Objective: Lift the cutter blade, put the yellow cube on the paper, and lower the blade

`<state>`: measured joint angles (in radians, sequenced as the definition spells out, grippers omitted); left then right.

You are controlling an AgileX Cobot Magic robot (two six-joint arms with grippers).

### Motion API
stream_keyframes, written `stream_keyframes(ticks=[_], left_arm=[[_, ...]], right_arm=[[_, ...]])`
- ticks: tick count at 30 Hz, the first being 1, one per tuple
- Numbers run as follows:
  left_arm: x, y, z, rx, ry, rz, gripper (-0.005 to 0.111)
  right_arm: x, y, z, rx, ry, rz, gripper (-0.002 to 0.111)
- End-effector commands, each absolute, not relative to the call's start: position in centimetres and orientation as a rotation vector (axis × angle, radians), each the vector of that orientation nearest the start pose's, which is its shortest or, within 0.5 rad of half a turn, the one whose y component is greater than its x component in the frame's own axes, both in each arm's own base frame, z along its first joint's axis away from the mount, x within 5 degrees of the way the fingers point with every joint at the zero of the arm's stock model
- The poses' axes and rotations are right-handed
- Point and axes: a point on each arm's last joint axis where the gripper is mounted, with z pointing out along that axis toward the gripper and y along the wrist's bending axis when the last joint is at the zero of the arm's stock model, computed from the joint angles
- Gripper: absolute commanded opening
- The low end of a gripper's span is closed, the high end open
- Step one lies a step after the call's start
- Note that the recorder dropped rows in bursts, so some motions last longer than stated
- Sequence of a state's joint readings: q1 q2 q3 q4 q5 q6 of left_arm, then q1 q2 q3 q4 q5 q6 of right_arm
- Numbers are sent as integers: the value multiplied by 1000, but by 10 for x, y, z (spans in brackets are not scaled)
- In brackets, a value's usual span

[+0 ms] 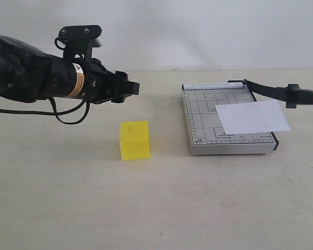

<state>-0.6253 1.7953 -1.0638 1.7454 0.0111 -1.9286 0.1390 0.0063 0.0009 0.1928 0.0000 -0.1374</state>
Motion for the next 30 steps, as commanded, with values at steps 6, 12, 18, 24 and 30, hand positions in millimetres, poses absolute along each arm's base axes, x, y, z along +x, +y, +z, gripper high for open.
stream_keyframes(ticks=[6, 12, 18, 24, 30], left_arm=[[313, -233, 167, 327, 2364, -577, 83], [311, -236, 163, 332, 2391, -621, 94], [311, -237, 163, 333, 2390, -623, 94], [311, -236, 163, 330, 2388, -619, 93], [311, -237, 163, 381, 2382, -605, 79]], right_arm=[[56, 8, 214, -59, 1478, 155, 0], [56, 8, 214, -59, 1478, 155, 0], [56, 8, 214, -59, 1478, 155, 0], [56, 8, 214, -59, 1478, 155, 0], [56, 8, 214, -59, 1478, 155, 0]])
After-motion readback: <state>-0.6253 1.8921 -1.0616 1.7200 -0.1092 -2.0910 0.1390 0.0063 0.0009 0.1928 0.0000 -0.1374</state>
